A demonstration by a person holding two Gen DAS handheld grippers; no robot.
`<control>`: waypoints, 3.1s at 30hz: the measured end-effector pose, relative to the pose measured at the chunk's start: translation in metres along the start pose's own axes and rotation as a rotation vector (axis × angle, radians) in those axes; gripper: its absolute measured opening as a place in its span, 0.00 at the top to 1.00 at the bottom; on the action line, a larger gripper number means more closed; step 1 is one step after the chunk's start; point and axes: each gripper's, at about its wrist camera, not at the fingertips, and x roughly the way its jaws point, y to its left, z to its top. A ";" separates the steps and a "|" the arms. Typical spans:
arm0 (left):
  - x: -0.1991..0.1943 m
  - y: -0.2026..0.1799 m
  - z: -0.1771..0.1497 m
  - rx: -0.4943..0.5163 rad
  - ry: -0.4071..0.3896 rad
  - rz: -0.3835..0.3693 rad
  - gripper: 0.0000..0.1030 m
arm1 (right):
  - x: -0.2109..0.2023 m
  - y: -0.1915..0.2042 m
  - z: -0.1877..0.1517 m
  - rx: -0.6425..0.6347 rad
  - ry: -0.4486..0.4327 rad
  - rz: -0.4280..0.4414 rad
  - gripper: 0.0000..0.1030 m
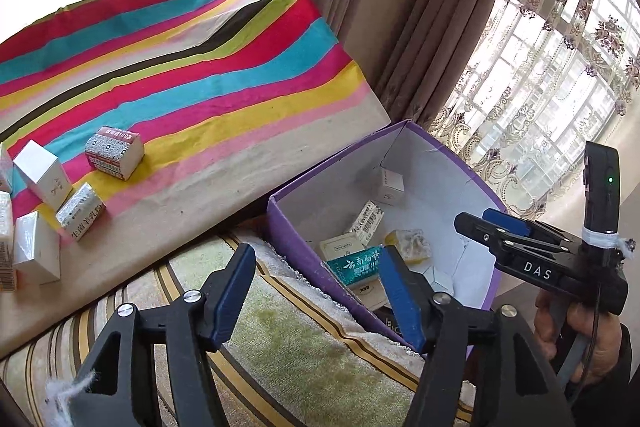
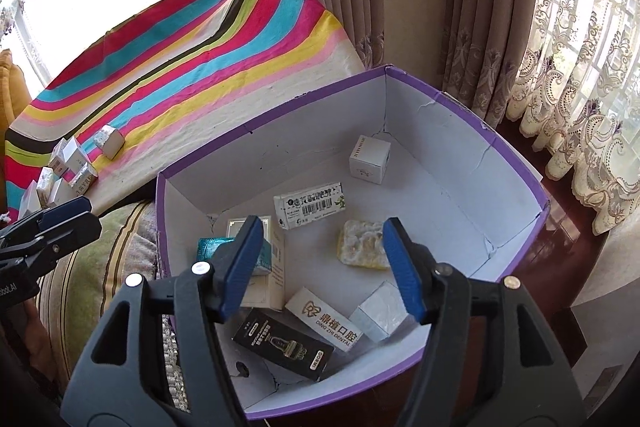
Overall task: Organize objects
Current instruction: 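Open both grippers to drop the boxes into the purple box, then return both grippers to the items on the cloth, then grasp the pink-stained white box with left gripper while right grasps the orange tissue pack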
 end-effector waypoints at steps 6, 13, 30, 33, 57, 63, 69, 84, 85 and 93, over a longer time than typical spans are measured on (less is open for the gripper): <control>-0.020 0.025 -0.012 -0.056 -0.026 0.017 0.37 | -0.006 0.022 0.002 -0.041 0.002 0.002 0.32; -0.056 0.069 -0.032 -0.159 -0.083 0.075 0.37 | -0.010 0.054 0.004 -0.112 0.002 0.013 0.30; -0.121 0.159 -0.086 -0.385 -0.176 0.206 0.37 | 0.003 0.132 -0.012 -0.245 0.066 0.117 0.29; -0.129 0.172 -0.092 -0.421 -0.187 0.221 0.37 | 0.008 0.148 -0.013 -0.264 0.073 0.144 0.29; -0.139 0.269 -0.062 -0.619 -0.225 0.586 0.14 | 0.033 0.277 -0.019 -0.430 0.098 0.331 0.29; -0.125 0.284 -0.052 -0.634 -0.178 0.640 0.13 | 0.042 0.297 -0.014 -0.432 0.114 0.357 0.29; -0.117 0.290 -0.053 -0.648 -0.153 0.653 0.13 | 0.053 0.321 -0.011 -0.447 0.123 0.372 0.29; -0.111 0.300 -0.054 -0.656 -0.150 0.594 0.30 | 0.037 0.388 -0.023 -0.710 -0.069 0.250 0.16; -0.111 0.301 -0.054 -0.656 -0.153 0.588 0.30 | 0.035 0.393 -0.026 -0.738 -0.084 0.233 0.13; -0.139 0.305 -0.070 -0.710 -0.259 0.538 0.32 | 0.035 0.420 -0.041 -0.843 -0.139 0.112 0.06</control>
